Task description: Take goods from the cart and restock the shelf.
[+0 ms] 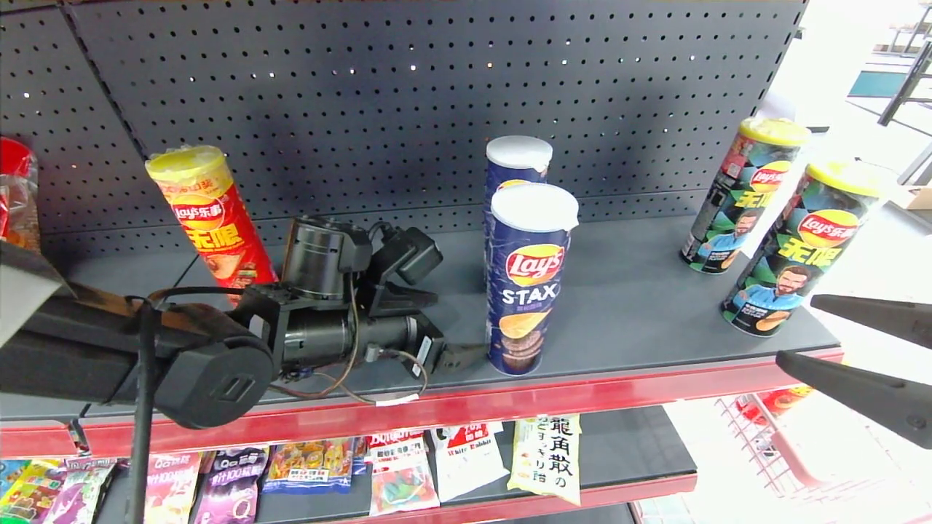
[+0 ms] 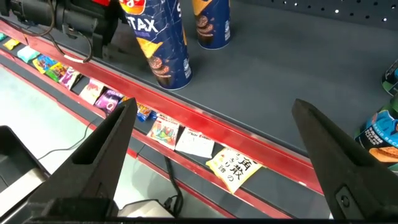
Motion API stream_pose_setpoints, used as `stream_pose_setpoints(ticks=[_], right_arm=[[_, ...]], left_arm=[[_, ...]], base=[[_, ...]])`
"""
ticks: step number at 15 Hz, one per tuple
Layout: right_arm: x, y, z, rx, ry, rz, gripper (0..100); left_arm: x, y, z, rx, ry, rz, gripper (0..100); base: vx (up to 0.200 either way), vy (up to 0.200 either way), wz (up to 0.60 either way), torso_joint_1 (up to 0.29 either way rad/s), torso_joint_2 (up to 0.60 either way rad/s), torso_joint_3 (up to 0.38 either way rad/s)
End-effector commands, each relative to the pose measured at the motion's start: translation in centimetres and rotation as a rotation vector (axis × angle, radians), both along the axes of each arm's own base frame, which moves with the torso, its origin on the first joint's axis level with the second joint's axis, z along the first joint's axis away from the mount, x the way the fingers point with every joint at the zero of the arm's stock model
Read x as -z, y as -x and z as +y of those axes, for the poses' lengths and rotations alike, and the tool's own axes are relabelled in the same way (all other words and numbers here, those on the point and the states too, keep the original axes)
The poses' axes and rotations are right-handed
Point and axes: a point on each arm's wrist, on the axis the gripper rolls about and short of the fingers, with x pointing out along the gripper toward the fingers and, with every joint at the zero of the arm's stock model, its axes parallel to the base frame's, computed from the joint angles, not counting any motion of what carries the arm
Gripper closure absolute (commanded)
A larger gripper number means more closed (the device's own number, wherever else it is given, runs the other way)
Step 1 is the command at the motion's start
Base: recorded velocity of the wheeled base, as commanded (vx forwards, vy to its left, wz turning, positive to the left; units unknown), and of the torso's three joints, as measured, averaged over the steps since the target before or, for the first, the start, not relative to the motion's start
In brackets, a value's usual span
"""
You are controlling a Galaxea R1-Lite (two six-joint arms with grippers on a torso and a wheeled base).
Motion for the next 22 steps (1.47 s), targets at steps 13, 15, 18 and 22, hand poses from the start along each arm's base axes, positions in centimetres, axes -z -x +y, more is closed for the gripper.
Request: stream_pose_setpoints(ticks=[13, 15, 18, 22], right_arm=[[4.7, 2.2, -2.6, 0.329, 0.067, 0.071, 0], [4.6, 2.3, -3.0, 0.372, 0.066, 0.058, 0], [4.6, 3.6, -3.1, 0.373, 0.07, 0.009, 0], [5.0, 4.0, -3.2, 0.395, 0.102, -0.002, 0]], left_arm=[[-7.5, 25.8, 18.3, -0.586, -0.135, -0.219, 0], [-6.6, 28.2, 19.9, -0.649, -0.139, -0.242, 0], [-6.9, 28.6, 20.1, -0.703, -0.209, -0.307, 0], [-6.6, 28.5, 20.1, -0.708, -0.218, -0.302, 0]], base=[[0.0, 0.0, 0.0, 0.0, 0.0, 0.0], [0.0, 0.0, 0.0, 0.0, 0.0, 0.0], [0.0, 0.0, 0.0, 0.0, 0.0, 0.0], [-0.1, 0.0, 0.0, 0.0, 0.0, 0.002]])
